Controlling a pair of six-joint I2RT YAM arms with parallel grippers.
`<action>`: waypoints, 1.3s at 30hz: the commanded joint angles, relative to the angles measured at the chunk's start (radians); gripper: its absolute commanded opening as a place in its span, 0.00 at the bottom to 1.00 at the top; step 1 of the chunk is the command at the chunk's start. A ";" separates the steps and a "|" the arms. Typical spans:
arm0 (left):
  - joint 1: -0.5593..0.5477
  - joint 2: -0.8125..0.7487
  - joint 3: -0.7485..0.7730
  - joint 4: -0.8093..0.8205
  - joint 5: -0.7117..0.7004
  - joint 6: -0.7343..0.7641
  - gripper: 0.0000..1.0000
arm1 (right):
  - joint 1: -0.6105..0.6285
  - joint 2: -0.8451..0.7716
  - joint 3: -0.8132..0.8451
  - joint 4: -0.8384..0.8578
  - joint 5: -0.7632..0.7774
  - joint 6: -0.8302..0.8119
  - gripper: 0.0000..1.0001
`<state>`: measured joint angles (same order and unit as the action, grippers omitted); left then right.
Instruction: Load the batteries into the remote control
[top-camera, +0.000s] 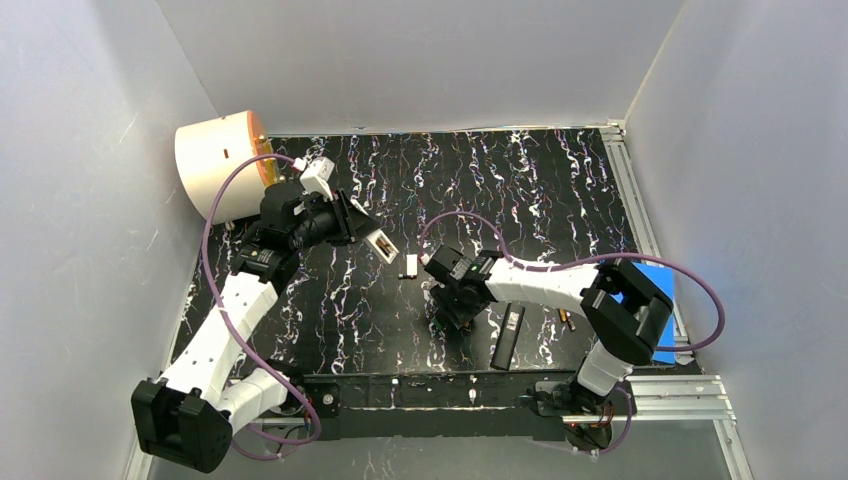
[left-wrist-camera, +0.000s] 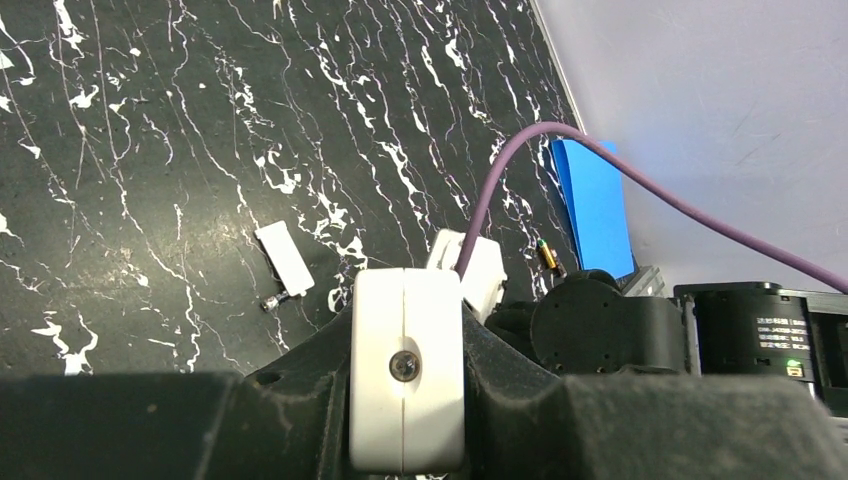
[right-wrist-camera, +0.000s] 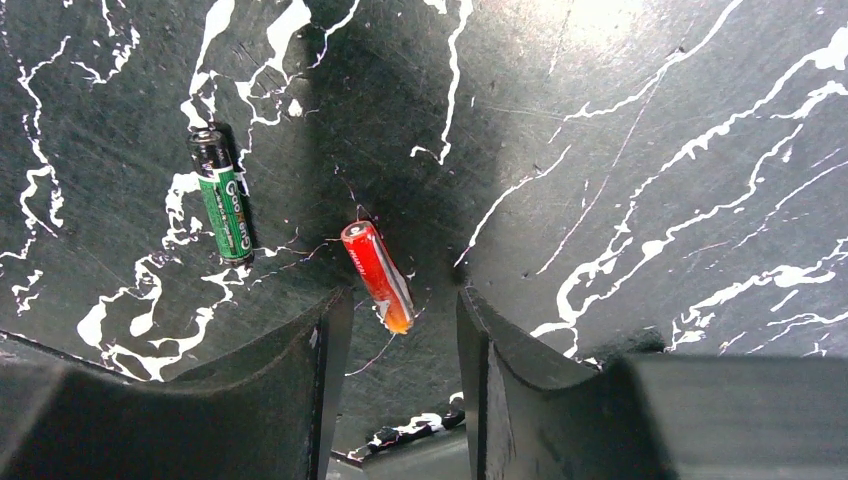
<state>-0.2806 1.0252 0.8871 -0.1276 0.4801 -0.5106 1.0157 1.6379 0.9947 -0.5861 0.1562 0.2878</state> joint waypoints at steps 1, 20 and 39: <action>0.002 -0.001 0.006 0.045 0.057 -0.004 0.00 | 0.003 0.025 0.032 -0.004 -0.016 -0.011 0.50; 0.002 -0.014 0.019 0.142 0.309 0.037 0.00 | -0.114 0.025 0.069 -0.001 0.166 0.529 0.14; 0.001 -0.219 -0.110 0.036 0.237 -0.007 0.00 | -0.153 0.083 0.095 -0.163 0.202 1.151 0.39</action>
<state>-0.2806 0.8558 0.8028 -0.0891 0.7170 -0.5091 0.8642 1.7020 1.0424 -0.6815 0.3069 1.3418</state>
